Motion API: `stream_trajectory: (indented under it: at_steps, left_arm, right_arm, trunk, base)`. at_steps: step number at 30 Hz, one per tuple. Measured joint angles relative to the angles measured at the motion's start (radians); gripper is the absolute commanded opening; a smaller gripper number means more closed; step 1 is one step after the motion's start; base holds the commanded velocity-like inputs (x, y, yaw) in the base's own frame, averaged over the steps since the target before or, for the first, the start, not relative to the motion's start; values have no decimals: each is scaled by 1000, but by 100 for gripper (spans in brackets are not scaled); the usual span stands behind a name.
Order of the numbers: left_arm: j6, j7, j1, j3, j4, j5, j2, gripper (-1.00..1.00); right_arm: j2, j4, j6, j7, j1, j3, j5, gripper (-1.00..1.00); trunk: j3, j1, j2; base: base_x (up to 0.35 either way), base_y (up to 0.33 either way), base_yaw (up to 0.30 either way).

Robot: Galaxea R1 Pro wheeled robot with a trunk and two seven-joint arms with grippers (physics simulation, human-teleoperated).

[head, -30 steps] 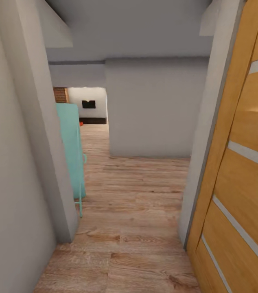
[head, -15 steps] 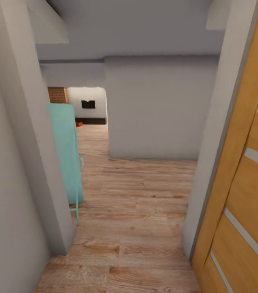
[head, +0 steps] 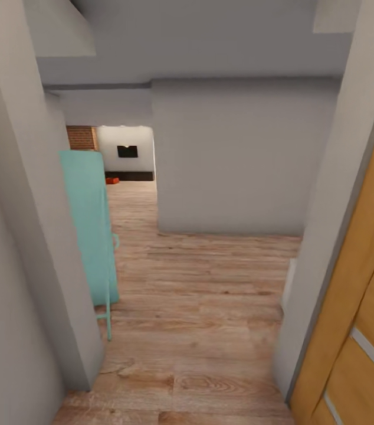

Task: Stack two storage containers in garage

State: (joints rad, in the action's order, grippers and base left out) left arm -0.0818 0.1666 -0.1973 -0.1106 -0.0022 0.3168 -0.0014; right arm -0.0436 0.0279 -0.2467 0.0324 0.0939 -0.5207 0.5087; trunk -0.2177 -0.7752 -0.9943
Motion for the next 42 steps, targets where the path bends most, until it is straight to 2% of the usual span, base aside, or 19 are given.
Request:
stream_trajectory:
  at_steps: [15, 42]
  left_arm:
    - [0, 0, 0, 0, 0, 0, 0, 100]
    - [4, -1, 0, -1, 0, -4, -3, 100]
  right_arm:
    - [0, 0, 3, -1, 0, -1, 0, 100]
    - [9, 0, 4, -1, 0, 11, 6, 100]
  trunk:
    - [0, 0, 0]
    - [0, 0, 0]
  base:
    - [323, 70, 0]
    - [323, 2, 0]
